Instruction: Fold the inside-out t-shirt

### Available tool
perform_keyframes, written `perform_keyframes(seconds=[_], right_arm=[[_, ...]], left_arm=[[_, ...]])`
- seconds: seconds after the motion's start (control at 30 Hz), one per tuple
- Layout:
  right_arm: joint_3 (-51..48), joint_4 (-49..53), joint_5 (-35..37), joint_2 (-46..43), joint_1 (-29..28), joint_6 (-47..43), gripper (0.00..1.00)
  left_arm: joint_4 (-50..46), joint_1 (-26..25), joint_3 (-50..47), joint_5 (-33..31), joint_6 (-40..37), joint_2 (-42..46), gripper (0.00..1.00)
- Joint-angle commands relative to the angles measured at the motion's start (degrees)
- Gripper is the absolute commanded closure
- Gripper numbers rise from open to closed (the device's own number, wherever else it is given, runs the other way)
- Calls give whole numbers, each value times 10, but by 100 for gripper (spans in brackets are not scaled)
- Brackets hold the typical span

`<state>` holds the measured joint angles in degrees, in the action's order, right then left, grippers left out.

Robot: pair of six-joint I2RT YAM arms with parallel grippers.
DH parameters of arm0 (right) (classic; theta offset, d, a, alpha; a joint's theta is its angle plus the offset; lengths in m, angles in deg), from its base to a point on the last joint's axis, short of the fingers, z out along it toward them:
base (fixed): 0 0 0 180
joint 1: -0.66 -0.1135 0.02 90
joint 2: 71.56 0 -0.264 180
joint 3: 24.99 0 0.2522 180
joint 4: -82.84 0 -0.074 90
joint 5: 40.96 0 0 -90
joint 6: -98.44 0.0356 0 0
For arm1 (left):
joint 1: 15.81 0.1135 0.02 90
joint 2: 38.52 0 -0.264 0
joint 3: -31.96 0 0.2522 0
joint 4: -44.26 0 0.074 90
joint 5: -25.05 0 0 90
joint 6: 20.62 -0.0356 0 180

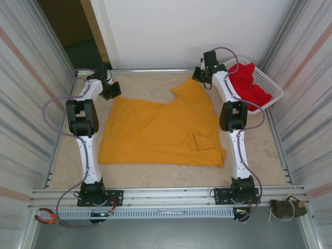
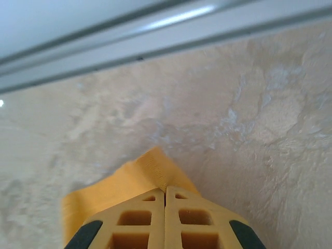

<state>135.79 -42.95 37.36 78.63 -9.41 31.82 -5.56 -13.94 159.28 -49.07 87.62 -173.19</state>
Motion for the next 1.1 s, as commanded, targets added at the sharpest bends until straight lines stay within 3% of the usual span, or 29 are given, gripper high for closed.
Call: perform_keyframes(seconds=[0.0,0.03,0.07,0.2,0.33,0.63,0.73,0.77,0.9,0.93,1.07], right_arm=[[-18,-13,-12,-70,-2,16,100],[-19,-12,-12,-70,-2,18,100],[-18,-11,-14,-69,-3,21,100],[-18,-8,-15,-60,-9,25,100],[-18,-7,-15,-55,-15,25,100],[-17,-11,-13,-50,-17,27,100],[-17,-10,-13,-50,-17,28,100],[-17,-9,-14,-51,-17,27,100],[-17,-2,-15,-57,-16,25,100],[-17,3,-16,-62,-16,25,100],[-28,19,-17,-96,-15,20,100]], left_arm=[[10,4,15,-10,-7,37,79],[6,3,16,-19,-9,36,63],[-2,3,21,-26,-12,33,55],[-41,4,43,-51,-28,6,45],[-54,5,41,-69,-45,-13,40],[-51,2,16,-60,-46,-25,39],[-50,1,15,-50,-41,-33,43],[-48,0,13,-48,-41,-35,49],[-46,0,18,-37,-44,-31,95],[-44,0,18,-35,-44,-25,100],[-42,1,9,-24,-42,16,100]])
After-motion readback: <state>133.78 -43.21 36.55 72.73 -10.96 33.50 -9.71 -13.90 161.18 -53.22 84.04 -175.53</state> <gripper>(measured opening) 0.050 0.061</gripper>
